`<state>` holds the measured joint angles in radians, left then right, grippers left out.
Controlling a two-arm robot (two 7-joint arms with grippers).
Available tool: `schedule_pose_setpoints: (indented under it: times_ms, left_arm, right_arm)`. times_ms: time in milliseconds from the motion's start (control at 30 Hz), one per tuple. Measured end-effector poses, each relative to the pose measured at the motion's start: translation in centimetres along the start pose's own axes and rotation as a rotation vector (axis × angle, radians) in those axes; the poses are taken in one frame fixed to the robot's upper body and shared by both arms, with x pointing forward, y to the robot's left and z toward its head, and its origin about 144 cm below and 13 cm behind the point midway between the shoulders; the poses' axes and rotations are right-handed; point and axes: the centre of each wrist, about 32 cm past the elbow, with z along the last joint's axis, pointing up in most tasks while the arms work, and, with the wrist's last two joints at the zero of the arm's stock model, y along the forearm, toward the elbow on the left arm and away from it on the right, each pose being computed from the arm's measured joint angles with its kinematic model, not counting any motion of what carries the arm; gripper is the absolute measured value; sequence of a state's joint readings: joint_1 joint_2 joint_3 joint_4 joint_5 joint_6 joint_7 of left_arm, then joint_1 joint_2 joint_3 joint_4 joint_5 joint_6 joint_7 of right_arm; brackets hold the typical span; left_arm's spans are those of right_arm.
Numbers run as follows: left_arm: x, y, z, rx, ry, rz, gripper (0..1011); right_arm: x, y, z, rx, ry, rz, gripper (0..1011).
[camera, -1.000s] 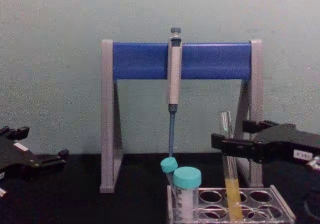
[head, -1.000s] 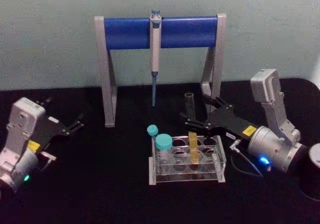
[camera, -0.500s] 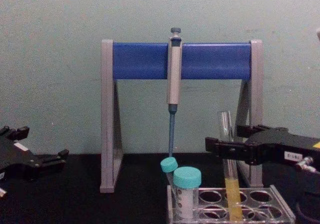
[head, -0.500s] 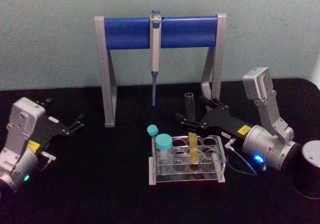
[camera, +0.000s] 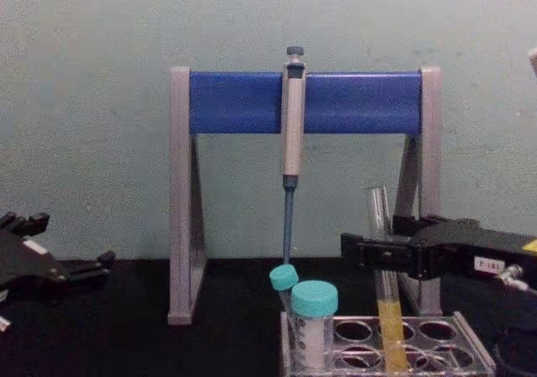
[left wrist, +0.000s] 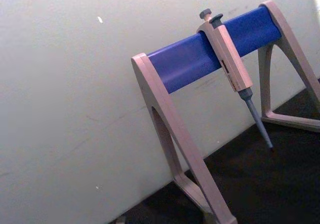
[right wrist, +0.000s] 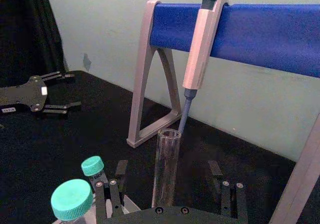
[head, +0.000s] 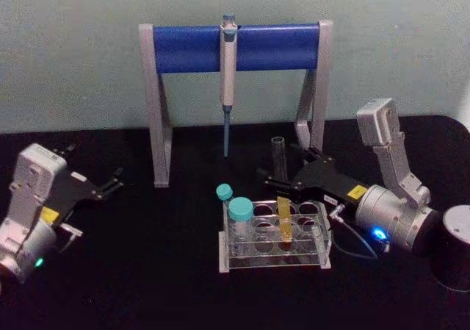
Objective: Pick up the test tube from the test tube rack, shake it, then place it back into the test tube rack.
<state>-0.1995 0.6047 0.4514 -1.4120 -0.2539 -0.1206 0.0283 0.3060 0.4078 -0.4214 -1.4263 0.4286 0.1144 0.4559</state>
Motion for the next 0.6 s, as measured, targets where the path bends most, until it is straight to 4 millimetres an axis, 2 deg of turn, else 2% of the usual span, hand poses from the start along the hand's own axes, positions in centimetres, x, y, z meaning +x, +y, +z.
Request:
schedule_pose_setpoints:
  times_ms: [600]
  left_arm:
    - [0.0,0.0,0.0,0.0,0.0,0.0,1001]
  right_arm:
    - [0.03,0.1,-0.02,-0.002,0.004,0.006,1000]
